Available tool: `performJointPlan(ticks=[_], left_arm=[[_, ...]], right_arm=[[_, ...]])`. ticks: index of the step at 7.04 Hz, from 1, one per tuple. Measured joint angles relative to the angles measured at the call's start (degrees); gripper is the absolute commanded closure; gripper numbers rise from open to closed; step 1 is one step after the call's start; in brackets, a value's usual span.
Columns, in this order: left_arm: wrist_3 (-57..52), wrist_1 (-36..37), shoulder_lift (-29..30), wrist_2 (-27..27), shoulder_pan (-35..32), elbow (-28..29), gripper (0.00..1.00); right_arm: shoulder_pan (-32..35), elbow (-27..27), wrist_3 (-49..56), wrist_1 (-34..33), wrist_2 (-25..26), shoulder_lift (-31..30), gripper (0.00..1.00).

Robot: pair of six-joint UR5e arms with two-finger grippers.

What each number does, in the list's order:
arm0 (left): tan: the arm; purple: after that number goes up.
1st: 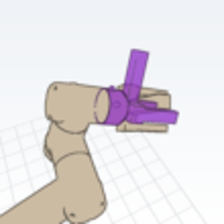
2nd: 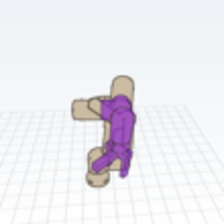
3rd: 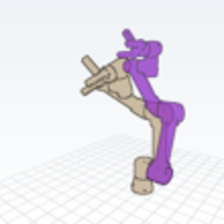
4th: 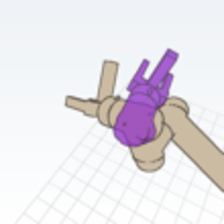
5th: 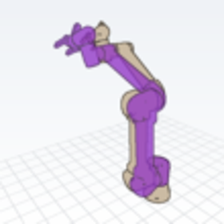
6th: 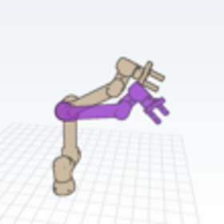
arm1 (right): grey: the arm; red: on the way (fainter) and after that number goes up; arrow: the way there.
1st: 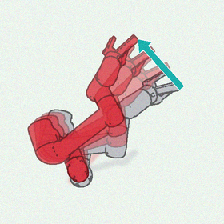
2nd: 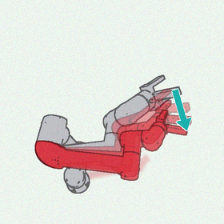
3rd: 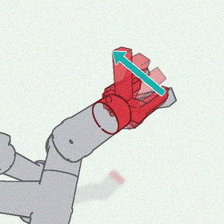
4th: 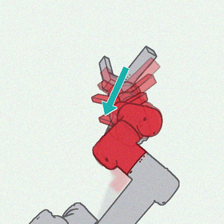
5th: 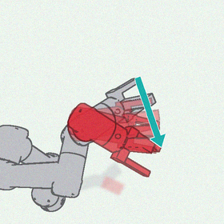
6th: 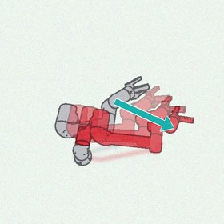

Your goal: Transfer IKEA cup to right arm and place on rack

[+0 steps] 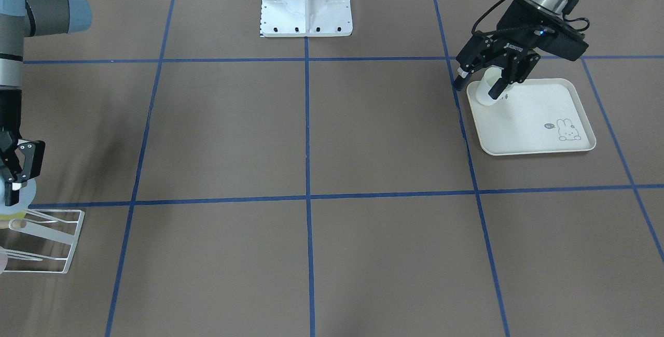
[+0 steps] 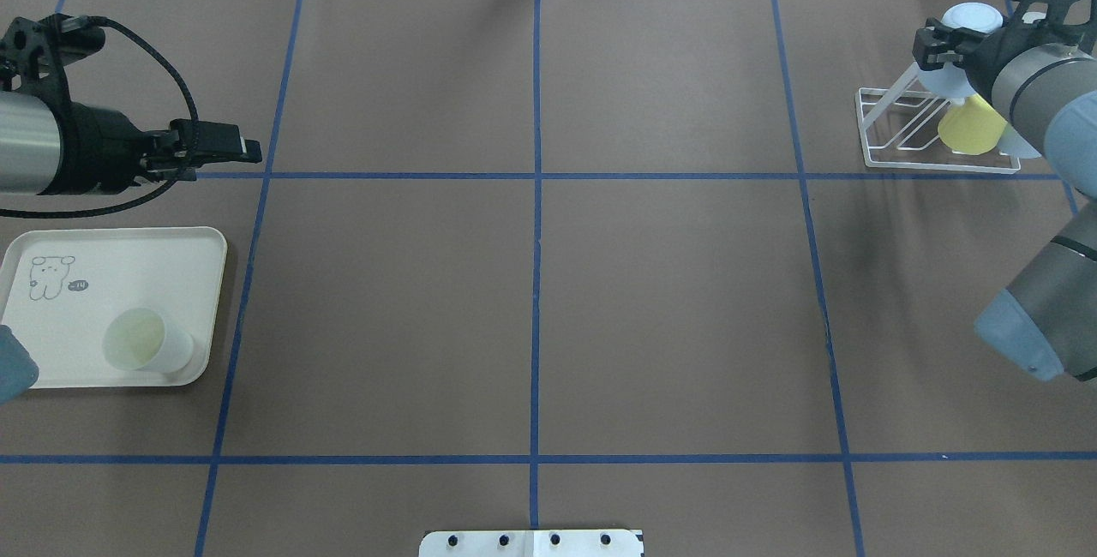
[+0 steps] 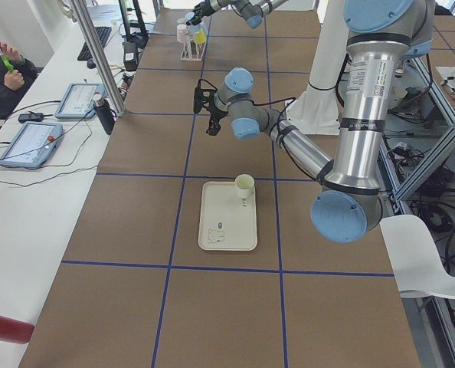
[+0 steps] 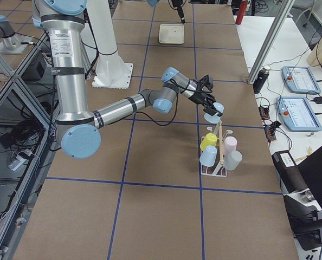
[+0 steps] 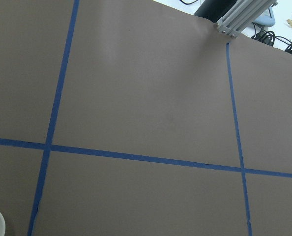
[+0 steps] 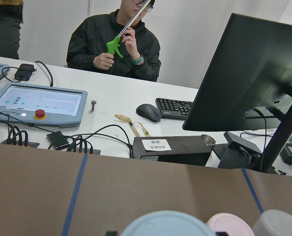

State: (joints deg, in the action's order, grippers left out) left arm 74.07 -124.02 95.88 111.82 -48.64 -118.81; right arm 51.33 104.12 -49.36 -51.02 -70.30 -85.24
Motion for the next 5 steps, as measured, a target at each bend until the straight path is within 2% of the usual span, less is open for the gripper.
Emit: performJointPlan(ticks=[5], left_arm=[[0.02,0.01,0.01,0.07,0.03,-0.02,0.00]], right_arm=[[0.00,-2.56,-0.11,0.02,-0.33,-0.34,1.00]])
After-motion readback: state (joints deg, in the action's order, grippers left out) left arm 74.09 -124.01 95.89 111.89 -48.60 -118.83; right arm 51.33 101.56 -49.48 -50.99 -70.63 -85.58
